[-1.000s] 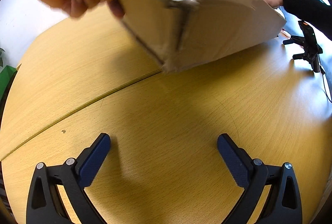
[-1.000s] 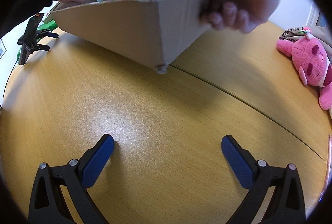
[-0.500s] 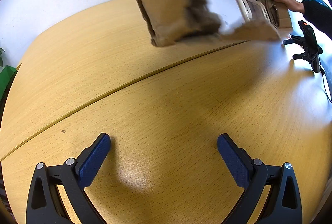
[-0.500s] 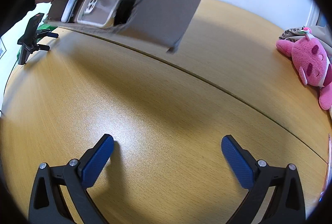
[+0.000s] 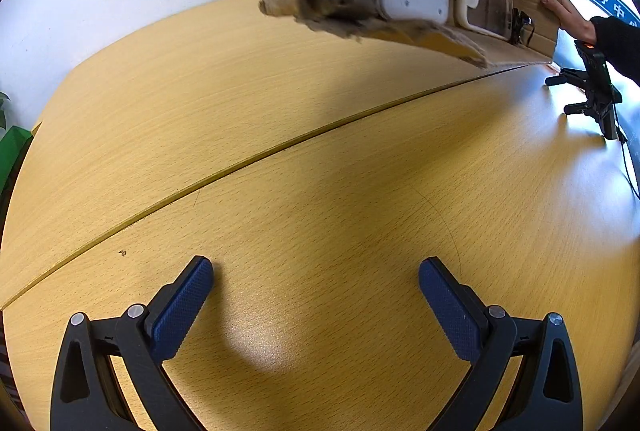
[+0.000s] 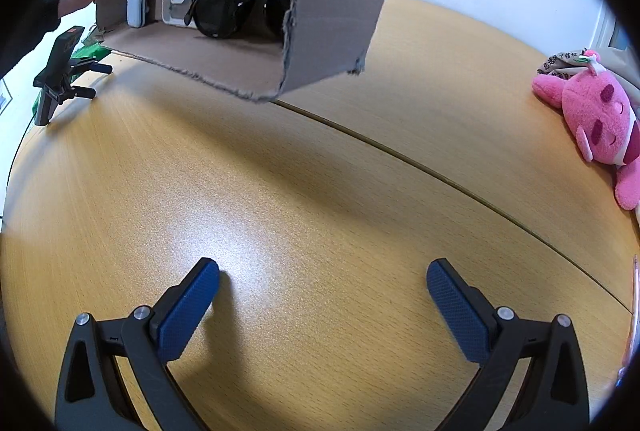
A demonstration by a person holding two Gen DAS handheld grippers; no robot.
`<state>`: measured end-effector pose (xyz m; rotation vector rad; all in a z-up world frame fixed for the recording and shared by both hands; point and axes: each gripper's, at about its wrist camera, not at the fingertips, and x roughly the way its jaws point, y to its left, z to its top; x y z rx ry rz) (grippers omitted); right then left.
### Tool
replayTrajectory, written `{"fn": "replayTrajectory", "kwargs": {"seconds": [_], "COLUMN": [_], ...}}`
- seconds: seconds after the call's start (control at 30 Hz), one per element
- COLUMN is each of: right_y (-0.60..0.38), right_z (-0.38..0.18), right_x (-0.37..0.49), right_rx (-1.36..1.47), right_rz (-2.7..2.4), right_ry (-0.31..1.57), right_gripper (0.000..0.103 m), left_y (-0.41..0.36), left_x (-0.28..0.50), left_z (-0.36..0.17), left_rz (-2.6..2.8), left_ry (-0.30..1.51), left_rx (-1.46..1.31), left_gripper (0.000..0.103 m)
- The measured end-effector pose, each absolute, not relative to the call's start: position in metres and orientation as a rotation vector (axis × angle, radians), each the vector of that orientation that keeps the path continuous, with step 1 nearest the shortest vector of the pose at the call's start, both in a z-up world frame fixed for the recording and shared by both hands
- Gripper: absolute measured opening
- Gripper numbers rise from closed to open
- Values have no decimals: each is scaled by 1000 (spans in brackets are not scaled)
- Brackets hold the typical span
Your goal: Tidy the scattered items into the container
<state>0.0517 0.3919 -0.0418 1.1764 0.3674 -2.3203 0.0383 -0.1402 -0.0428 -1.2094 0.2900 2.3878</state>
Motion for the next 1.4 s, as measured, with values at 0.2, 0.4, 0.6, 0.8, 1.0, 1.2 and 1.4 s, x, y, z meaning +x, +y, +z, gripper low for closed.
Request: {"fn": "replayTrajectory", "kwargs": {"seconds": [0.2,0.4,0.6,0.8,1.0,1.2,1.4], "right_y": [392,394,390,388,387,387,387], "right_z": [-42,-41,-38,-35,-35,-35,-36], "right_x": [55,53,54,56,58,55,54], "right_rx": [1177,1179,1179,1181,1181,1182,1181], "right_rz": [-2321,-2320,-2319,-2318,-2319,-2319,-2320], "right_ry": [367,368,371,371,370,368,368], "right_gripper": [103,103,103,103,103,103,103], "left_y": [-140,-141,-143,-144,-147,-149,-150], "left_x": [38,38,38,38,38,39,41], "left_z": [-43,-42,-42,-44,-45,-45,-45], "left_rz": [2388,2387,2387,2385,2385,2385,2385], "left_ry": [290,290,289,290,290,290,290], "left_rx": [-1209,-1210,-1209,-1208,-1208,-1207,-1207], "left_gripper": [103,103,103,103,103,103,103]}}
